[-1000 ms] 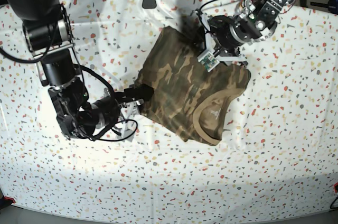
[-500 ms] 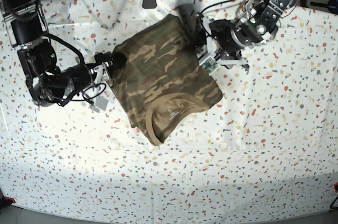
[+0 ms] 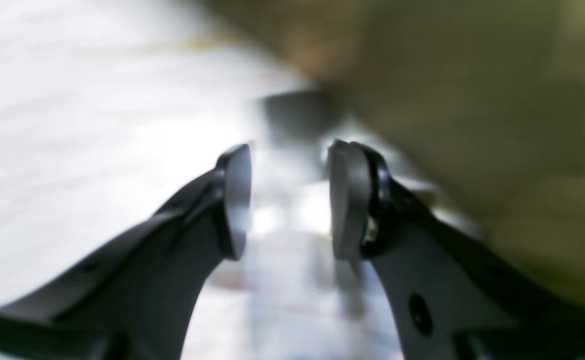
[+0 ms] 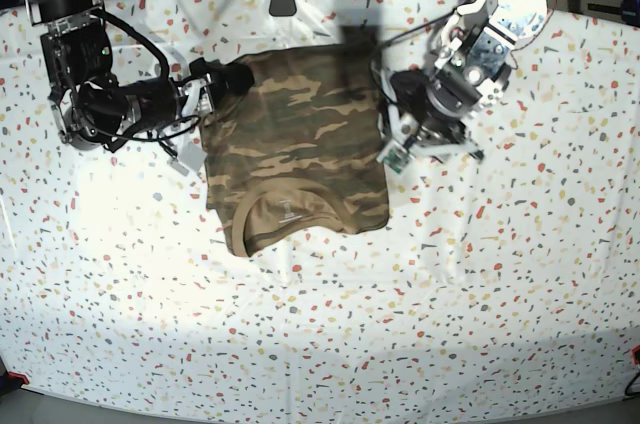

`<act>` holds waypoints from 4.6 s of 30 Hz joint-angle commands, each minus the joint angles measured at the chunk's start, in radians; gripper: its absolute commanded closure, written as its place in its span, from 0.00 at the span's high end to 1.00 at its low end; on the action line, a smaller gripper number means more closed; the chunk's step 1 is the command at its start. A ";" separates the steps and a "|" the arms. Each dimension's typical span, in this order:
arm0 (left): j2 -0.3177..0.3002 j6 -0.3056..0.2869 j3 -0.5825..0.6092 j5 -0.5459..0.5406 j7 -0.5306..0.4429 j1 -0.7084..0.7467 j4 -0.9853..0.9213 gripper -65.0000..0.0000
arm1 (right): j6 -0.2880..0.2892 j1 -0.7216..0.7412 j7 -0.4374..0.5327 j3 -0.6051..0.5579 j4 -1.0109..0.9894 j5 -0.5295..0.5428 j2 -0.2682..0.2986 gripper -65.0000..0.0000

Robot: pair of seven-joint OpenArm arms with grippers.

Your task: Fold the T-shirt properly

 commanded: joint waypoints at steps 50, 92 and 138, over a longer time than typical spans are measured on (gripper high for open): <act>0.321 -0.233 -0.196 -0.309 -0.294 -0.075 0.098 0.37 | 0.008 0.111 -0.003 0.733 0.203 0.012 -0.132 0.47; 0.428 -0.223 -0.196 -0.180 -0.229 -0.169 -0.122 0.37 | 0.008 0.111 0.012 0.753 0.203 0.007 -0.102 0.47; -0.433 -0.034 -0.198 -0.094 0.233 0.713 0.684 0.37 | 0.008 -0.856 -0.005 0.949 0.440 -0.019 -0.073 0.47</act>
